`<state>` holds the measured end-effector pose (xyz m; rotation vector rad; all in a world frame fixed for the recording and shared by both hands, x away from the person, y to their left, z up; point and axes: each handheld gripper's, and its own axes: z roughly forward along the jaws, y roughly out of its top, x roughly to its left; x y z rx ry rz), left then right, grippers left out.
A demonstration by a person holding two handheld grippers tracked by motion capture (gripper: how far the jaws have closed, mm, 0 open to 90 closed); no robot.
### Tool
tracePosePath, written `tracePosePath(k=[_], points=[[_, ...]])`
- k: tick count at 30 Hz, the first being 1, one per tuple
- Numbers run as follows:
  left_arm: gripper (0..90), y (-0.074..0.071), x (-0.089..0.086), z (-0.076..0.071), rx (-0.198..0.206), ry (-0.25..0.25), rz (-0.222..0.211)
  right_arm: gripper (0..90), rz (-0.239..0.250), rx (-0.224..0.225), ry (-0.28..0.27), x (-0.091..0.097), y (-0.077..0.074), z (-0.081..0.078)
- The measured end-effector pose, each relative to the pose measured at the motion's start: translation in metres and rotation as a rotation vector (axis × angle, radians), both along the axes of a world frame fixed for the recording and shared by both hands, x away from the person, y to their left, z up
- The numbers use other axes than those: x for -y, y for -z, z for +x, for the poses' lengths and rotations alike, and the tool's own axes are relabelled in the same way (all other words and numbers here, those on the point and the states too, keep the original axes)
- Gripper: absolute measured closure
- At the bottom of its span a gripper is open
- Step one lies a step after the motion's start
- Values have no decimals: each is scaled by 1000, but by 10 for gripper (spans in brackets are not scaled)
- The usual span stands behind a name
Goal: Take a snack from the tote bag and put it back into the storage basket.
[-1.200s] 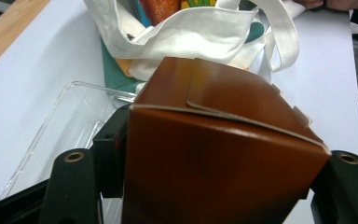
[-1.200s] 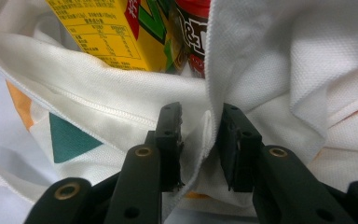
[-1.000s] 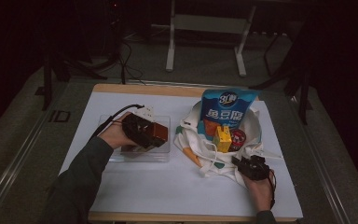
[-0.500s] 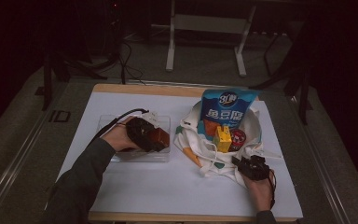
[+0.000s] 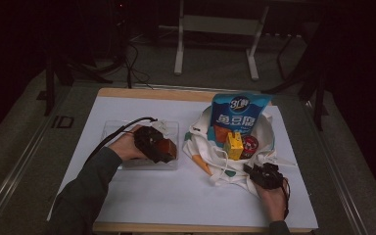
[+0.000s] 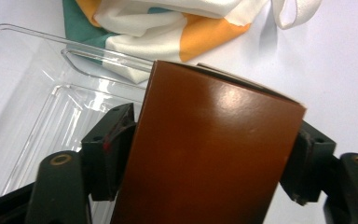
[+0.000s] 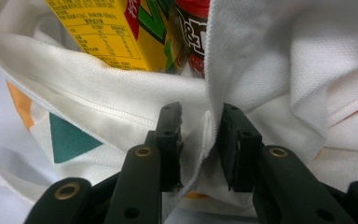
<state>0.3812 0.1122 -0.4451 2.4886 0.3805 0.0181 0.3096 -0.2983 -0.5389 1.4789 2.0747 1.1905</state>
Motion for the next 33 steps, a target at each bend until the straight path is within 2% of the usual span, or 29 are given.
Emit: tracePosePath(k=[15, 20, 25, 33], points=[[242, 4, 5, 1, -8, -7, -8, 703, 1, -1, 1, 0, 0, 0], [237, 0, 5, 1, -3, -9, -48, 702, 2, -2, 0, 0, 0, 0], [237, -4, 6, 1, 21, -17, -63, 701, 4, -3, 0, 0, 0, 0], [238, -9, 1, 1, 32, -35, -105, 699, 4, -2, -1, 0, 0, 0]])
